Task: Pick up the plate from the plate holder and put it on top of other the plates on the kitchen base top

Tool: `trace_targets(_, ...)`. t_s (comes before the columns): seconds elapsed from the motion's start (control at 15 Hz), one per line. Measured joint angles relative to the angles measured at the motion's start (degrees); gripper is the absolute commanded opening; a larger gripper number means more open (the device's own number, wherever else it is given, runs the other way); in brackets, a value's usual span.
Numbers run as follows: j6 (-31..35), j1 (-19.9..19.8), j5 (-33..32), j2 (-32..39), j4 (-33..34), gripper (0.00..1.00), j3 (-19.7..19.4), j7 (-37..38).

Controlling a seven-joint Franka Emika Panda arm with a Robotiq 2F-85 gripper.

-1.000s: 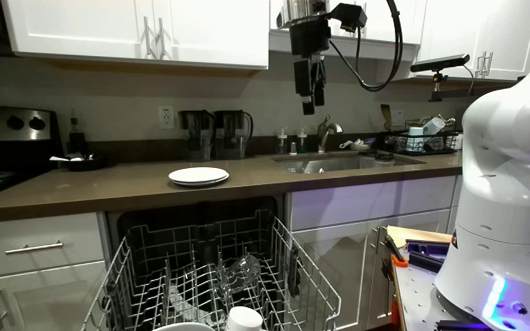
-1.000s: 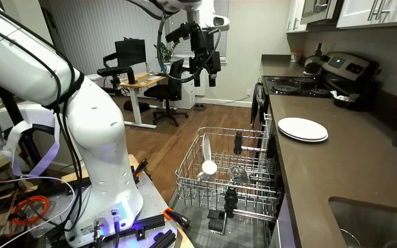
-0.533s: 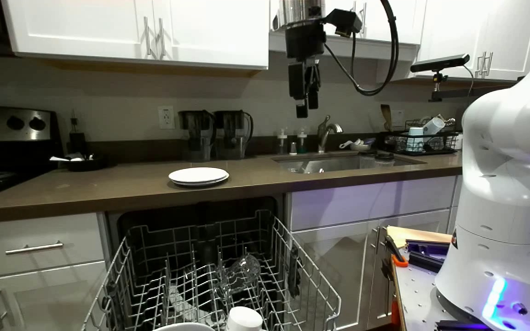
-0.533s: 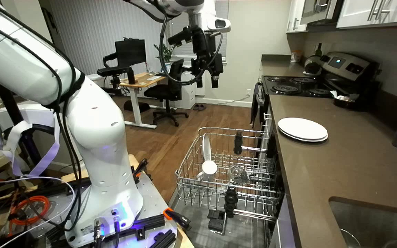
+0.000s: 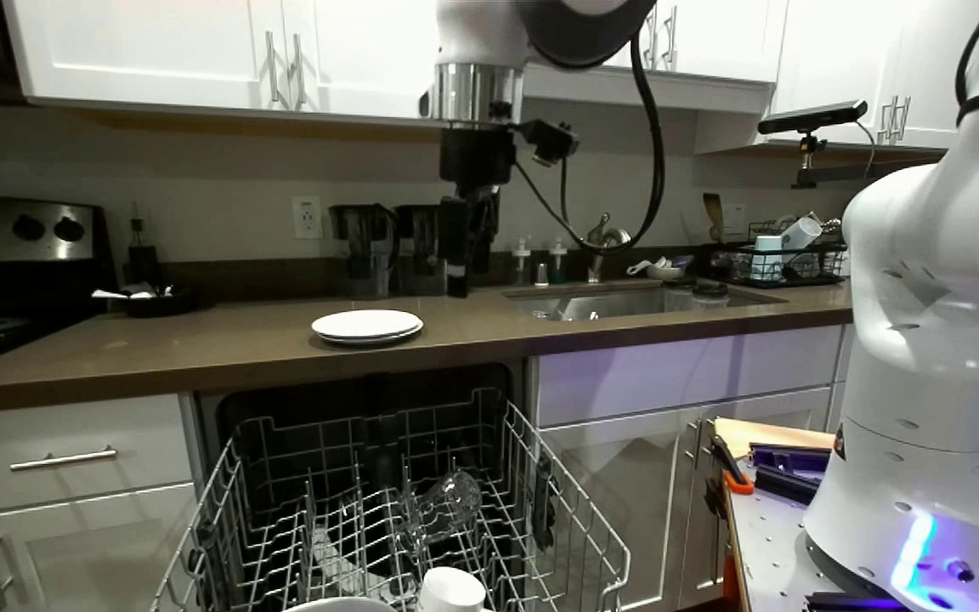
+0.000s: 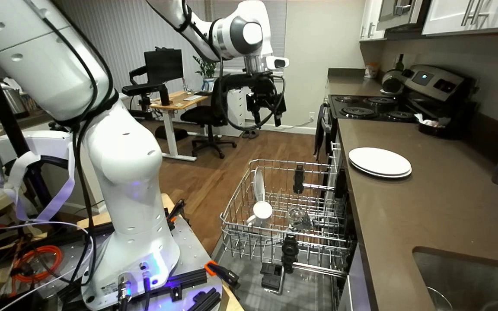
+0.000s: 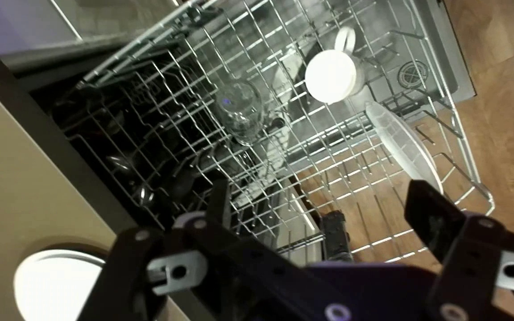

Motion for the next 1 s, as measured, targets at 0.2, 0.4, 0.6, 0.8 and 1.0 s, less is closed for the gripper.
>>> trace_targets(0.2,9.0,2.7,0.0,7.6,0.6,1.00,0.6,-2.7)
trace_targets(0.4,16.5,3.8,-0.2,15.5,2.9,1.00,1.0,-6.4)
trace_targets(0.6,21.9,4.3,0.1,23.1,6.8,1.00,1.1,-11.1)
trace_targets(0.8,22.9,4.6,0.5,29.0,10.8,1.00,1.3,-14.1)
trace_targets(1.0,22.9,4.6,0.5,29.0,10.8,1.00,1.2,-14.1)
